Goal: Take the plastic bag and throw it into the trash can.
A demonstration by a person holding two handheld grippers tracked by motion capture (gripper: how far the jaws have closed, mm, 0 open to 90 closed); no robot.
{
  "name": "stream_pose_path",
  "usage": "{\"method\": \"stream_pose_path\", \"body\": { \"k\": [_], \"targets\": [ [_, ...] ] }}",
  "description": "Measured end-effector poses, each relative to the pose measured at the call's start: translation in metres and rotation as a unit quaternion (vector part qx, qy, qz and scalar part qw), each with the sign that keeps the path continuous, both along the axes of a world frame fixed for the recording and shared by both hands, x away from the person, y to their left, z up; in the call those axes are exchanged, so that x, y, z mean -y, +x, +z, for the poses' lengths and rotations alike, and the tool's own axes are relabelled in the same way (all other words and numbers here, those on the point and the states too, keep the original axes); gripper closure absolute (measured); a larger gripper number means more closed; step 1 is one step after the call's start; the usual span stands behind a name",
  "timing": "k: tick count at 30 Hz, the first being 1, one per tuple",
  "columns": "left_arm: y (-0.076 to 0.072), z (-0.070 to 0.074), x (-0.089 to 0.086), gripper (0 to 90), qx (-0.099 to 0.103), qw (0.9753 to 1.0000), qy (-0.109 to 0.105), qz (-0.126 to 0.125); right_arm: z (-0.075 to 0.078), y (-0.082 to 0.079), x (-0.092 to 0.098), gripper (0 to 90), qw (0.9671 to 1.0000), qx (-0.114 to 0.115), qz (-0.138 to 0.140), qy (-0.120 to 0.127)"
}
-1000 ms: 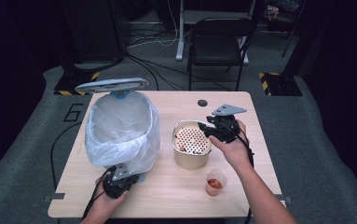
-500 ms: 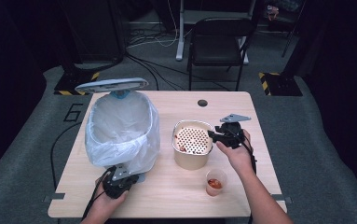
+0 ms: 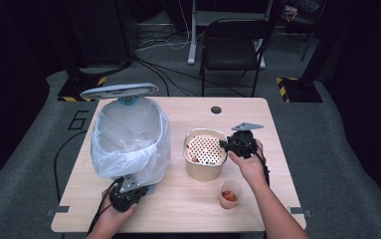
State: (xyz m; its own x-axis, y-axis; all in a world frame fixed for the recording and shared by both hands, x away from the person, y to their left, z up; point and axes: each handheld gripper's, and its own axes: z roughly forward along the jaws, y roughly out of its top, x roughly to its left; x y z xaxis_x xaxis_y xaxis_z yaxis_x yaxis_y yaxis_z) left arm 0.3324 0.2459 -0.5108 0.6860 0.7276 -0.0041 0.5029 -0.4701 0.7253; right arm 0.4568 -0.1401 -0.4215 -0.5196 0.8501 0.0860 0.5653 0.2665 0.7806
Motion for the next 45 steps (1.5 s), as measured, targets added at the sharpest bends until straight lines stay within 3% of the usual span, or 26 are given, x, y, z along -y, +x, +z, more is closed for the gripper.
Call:
{"method": "stream_pose_path", "body": {
  "k": [3,12,13,26,32,33,34,36,37,38,45],
  "targets": [
    [-0.001,-0.001,0.001,90.0,-0.004,1.0000,-0.008,0.004,-0.001,0.001,0.002,65.7,1.0000,0.001,0.004,0.005],
    [0.000,0.000,0.000,90.0,0.000,1.0000,-0.002,0.001,-0.001,-0.006,-0.002,68.3,0.9998,-0.006,0.016,0.010],
    [-0.001,-0.001,0.001,90.0,-0.004,0.9999,-0.010,0.007,-0.001,-0.008,-0.002,68.7,0.9997,-0.006,0.022,0.010],
    [-0.001,-0.001,0.001,90.0,-0.004,0.9999,-0.009,0.007,-0.001,-0.027,-0.006,70.0,0.9988,-0.010,0.047,0.013],
    [-0.002,-0.001,0.002,90.0,-0.005,0.9999,-0.010,0.011,-0.001,-0.032,-0.008,71.8,0.9973,-0.012,0.071,0.016],
    [-0.001,0.001,-0.001,90.0,-0.005,0.9999,0.013,0.000,-0.001,-0.032,-0.008,72.4,0.9972,-0.014,0.071,0.018],
    [-0.001,0.000,0.000,90.0,-0.005,1.0000,-0.001,0.005,-0.001,-0.033,-0.009,73.0,0.9972,-0.013,0.072,0.017],
    [-0.001,0.001,-0.001,90.0,-0.005,0.9999,0.009,0.002,-0.001,-0.033,-0.009,73.6,0.9969,-0.014,0.075,0.020],
    [-0.002,-0.001,0.002,90.0,-0.004,0.9997,-0.018,0.014,-0.001,-0.033,-0.011,74.4,0.9966,-0.014,0.079,0.018],
    [-0.002,-0.001,0.002,90.0,-0.004,0.9999,-0.010,0.009,-0.001,-0.033,-0.012,74.6,0.9966,-0.014,0.080,0.018],
    [-0.001,-0.001,0.001,90.0,-0.004,0.9999,-0.009,0.007,-0.001,-0.036,-0.017,76.7,0.9950,-0.017,0.097,0.018]
  ]
}}
